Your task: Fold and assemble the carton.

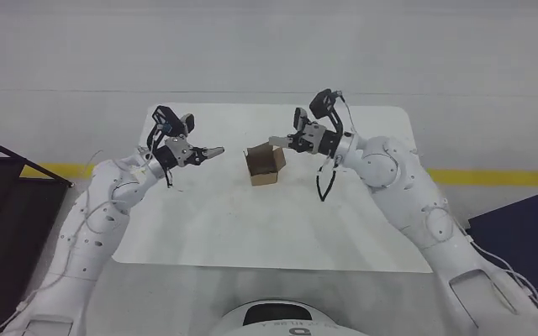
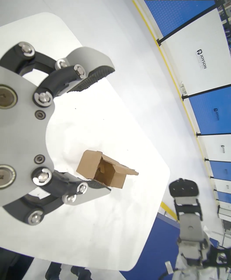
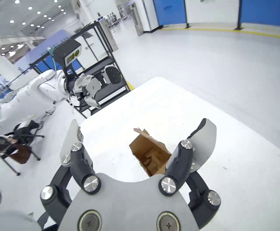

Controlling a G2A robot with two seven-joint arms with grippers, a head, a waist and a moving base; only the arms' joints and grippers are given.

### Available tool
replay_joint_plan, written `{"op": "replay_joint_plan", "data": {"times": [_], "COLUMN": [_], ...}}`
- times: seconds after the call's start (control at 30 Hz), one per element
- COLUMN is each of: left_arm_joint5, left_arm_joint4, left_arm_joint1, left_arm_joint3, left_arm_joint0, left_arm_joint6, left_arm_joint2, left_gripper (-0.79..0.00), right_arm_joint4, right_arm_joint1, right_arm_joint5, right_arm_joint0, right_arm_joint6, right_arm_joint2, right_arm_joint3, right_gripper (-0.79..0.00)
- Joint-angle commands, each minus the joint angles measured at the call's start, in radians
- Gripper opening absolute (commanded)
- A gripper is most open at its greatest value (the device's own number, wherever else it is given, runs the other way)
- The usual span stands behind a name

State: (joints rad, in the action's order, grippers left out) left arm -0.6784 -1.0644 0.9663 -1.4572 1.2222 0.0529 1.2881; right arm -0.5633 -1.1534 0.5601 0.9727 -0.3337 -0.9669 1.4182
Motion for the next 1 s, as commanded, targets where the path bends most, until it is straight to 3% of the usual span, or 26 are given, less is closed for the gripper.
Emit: {"op": "replay_joint_plan", "data": {"times": [0.0, 0.23, 0.53, 0.77, 0.97], "left_arm_joint5": [0.005, 0.021, 0.059, 0.134, 0.135], "left_arm_joint4": [-0.025, -0.095, -0.198, -0.228, -0.255], "left_arm_joint1": [0.007, 0.032, 0.064, 0.094, 0.119], "left_arm_joint3": [0.028, 0.134, 0.274, 0.411, 0.51], "left_arm_joint0": [-0.025, -0.108, -0.192, -0.258, -0.311], "left_arm_joint6": [-0.02, -0.082, -0.17, -0.222, -0.254], "left_arm_joint2": [-0.03, -0.12, -0.214, -0.267, -0.318], "left_gripper": [0.0, 0.0, 0.0, 0.0, 0.0], "right_arm_joint4": [-0.05, -0.136, -0.139, -0.133, -0.191], "right_arm_joint1": [0.008, 0.02, 0.019, 0.019, 0.019], "right_arm_joint5": [-0.034, -0.135, -0.172, -0.174, -0.213], "right_arm_joint0": [0.037, 0.108, 0.15, 0.153, 0.159], "right_arm_joint6": [0.02, 0.055, 0.023, 0.02, 0.01], "right_arm_joint2": [-0.03, -0.087, -0.091, -0.092, -0.086], "right_arm_joint3": [0.045, 0.078, -0.009, -0.011, -0.006], "right_gripper": [0.0, 0.0, 0.0, 0.0, 0.0]}}
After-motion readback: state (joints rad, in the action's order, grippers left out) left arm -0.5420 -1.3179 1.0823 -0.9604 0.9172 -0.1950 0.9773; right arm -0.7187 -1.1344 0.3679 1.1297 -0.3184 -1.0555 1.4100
